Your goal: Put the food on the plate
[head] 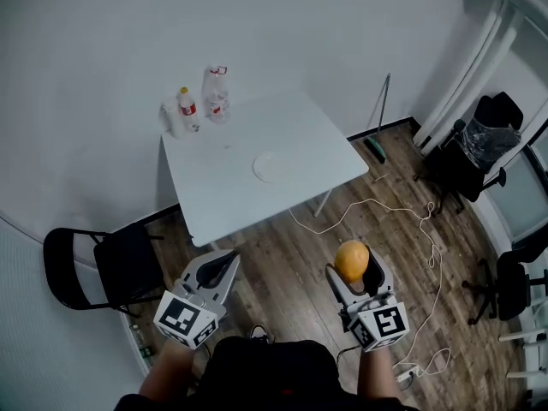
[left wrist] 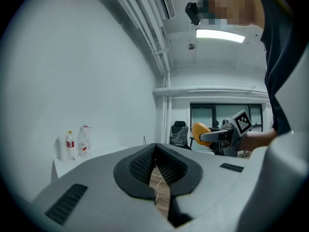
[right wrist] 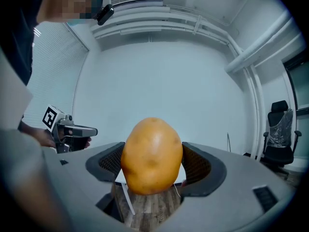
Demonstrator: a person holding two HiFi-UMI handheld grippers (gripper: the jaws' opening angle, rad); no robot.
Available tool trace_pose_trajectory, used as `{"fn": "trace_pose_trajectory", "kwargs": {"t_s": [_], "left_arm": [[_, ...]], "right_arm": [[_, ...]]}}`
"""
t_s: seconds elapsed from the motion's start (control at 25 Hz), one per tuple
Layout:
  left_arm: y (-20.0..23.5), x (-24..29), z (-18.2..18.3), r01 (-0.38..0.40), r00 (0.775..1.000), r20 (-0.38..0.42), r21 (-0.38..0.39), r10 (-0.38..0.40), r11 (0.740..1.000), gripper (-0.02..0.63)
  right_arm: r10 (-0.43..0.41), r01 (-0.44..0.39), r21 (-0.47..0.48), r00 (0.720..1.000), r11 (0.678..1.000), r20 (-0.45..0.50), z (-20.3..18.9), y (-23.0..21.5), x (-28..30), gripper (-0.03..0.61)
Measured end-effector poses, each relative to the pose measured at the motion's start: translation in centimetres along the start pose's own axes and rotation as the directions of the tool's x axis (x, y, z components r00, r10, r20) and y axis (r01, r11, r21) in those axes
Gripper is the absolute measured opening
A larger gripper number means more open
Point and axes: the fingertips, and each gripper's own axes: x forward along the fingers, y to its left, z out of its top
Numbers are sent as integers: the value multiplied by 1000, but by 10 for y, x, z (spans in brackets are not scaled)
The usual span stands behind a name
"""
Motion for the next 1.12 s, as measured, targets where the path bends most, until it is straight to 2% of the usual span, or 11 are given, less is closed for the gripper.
{"fn": "trace_pose_trajectory", "kwargs": {"t_s": [0.16, 0.4, 0.76, 0.96, 1.12], "left_arm": [[24, 14, -2, 16, 1000, 7, -15, -16, 1000, 20], [52, 39, -8, 17, 1000, 0, -26, -17, 1000, 20], [112, 81, -2, -119, 993, -12, -47, 119, 992, 20], [146, 131, 7, -181, 983, -32, -48, 180, 982, 20], [170, 179, 13, -213, 976, -47, -38, 211, 976, 20]], "right_arm": [[3, -4, -40, 1000, 999, -15, -2, 2, 27, 382], [27, -27, -8, 1000, 1000, 3, 6, -10, 74, 382], [168, -168, -13, 986, 986, -14, 7, -32, 171, 382], [221, -222, 0, 975, 975, -15, 9, -75, 232, 382], [221, -220, 37, 974, 975, -39, 3, -120, 277, 382]]}}
